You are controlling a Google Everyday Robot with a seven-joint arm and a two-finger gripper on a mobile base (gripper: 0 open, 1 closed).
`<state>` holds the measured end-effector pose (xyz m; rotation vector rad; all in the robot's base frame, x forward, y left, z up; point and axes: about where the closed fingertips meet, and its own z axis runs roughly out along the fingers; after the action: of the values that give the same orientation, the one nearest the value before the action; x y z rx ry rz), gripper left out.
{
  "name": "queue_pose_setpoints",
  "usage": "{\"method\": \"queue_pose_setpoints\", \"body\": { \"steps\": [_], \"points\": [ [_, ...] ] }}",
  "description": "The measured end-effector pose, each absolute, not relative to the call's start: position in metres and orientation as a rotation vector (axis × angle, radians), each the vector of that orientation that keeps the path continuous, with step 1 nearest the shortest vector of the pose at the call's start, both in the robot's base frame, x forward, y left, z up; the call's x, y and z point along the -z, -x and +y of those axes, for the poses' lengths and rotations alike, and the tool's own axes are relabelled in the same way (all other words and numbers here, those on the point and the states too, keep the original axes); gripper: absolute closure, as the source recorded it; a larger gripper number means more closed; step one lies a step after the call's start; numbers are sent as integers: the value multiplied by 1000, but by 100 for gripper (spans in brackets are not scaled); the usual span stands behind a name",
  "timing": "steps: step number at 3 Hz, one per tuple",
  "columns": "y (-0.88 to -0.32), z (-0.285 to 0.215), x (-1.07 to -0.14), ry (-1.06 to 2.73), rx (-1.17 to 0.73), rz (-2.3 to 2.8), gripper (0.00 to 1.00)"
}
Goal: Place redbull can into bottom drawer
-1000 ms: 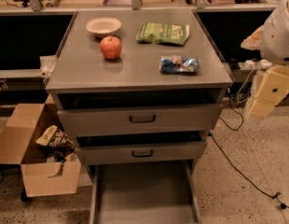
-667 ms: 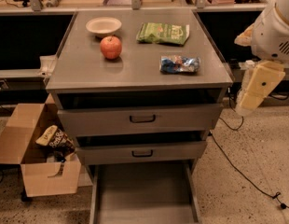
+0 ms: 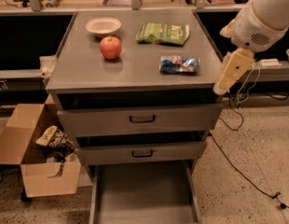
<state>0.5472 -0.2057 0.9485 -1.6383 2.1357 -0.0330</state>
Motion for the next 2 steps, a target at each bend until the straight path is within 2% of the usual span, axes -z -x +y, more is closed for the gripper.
{"method": "queue_pose_setpoints", "body": {
  "steps": [1, 2],
  "points": [
    [-575, -187, -934, 1573, -94, 2130, 0],
    [-575, -187, -934, 1573, -94, 2130, 0]
  ]
}}
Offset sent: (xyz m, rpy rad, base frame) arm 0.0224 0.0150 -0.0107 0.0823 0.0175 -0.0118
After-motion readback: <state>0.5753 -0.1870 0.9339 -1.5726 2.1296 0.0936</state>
